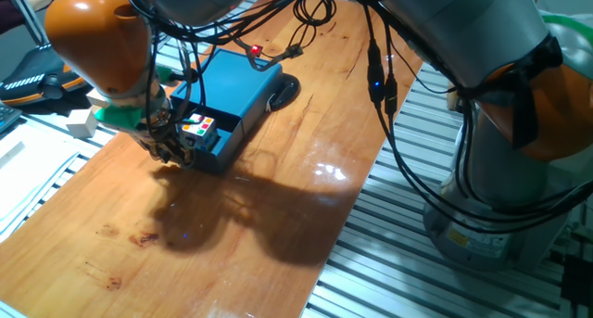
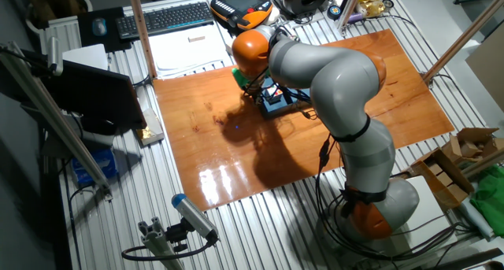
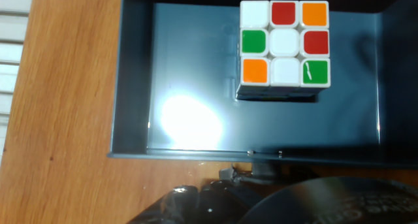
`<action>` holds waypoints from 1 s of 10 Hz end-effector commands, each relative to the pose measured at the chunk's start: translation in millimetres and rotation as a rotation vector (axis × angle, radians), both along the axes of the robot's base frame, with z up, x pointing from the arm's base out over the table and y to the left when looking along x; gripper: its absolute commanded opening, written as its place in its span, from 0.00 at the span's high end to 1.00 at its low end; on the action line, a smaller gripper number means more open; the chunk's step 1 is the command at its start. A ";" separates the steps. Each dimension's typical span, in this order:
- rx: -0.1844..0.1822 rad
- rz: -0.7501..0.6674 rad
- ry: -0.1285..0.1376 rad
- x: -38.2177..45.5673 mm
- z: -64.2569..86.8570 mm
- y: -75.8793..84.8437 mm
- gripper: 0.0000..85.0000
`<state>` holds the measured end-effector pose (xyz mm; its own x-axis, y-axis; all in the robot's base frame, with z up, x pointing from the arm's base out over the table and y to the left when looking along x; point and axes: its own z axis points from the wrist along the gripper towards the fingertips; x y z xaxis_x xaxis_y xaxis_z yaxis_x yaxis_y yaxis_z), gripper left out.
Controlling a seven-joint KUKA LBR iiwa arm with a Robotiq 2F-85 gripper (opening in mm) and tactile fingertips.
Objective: Grasp the handle and close the drawer
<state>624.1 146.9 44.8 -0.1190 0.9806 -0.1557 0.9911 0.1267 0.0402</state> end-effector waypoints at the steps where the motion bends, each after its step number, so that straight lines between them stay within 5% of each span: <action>1: 0.000 0.000 0.000 0.0 -0.1 -0.9 0.98; 10: 0.015 0.009 0.015 -0.5 1.7 -10.4 0.98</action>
<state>623.8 135.8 46.6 -0.1311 0.9817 -0.1380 0.9904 0.1360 0.0267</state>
